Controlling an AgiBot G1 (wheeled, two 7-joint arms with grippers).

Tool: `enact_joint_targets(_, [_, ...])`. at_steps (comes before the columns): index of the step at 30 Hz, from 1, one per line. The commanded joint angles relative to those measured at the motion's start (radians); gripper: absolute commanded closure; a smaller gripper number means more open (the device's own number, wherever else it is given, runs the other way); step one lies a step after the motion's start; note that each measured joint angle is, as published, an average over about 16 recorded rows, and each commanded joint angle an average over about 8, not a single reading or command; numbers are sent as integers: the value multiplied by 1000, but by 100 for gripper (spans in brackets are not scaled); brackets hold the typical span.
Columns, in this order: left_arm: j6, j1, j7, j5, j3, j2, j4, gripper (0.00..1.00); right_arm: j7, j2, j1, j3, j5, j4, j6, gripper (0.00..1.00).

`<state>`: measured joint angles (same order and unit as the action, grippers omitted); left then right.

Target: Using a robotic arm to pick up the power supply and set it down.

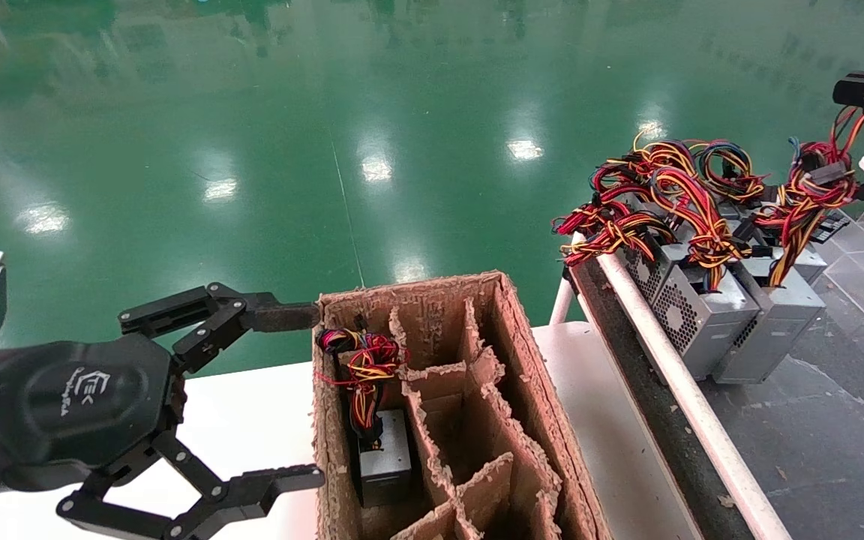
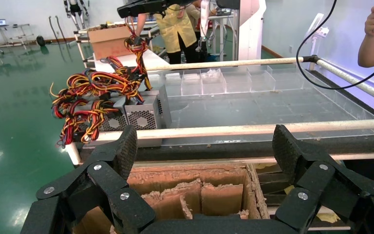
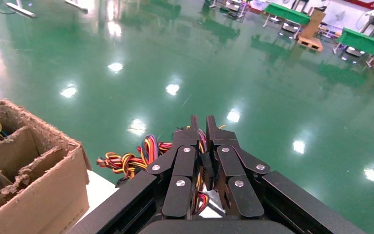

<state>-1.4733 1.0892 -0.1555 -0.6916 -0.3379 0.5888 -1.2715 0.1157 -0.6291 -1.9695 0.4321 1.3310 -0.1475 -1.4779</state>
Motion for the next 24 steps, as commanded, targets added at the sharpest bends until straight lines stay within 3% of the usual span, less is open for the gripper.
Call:
enact_joint_targets(1, [0,0,0,0,0,0,0,0,8,-4,-6,2,3,11,-4,45])
enact_joint_targets(4, [0,0,0,0,0,0,0,0,13,-9,-13,6,9,26,-5,8])
enact_joint_targets(5, [0,0,0,0,0,0,0,0,14,-10,-15,8,11,30,-5,0])
enact_joint_targets(16, [0,0,0,0,0,0,0,0,25,-21,-37,16,25,70,-9,0])
enact_joint_targets(24, [0,0,0,0,0,0,0,0,37,-26,-28,1,-4,73,-52,0])
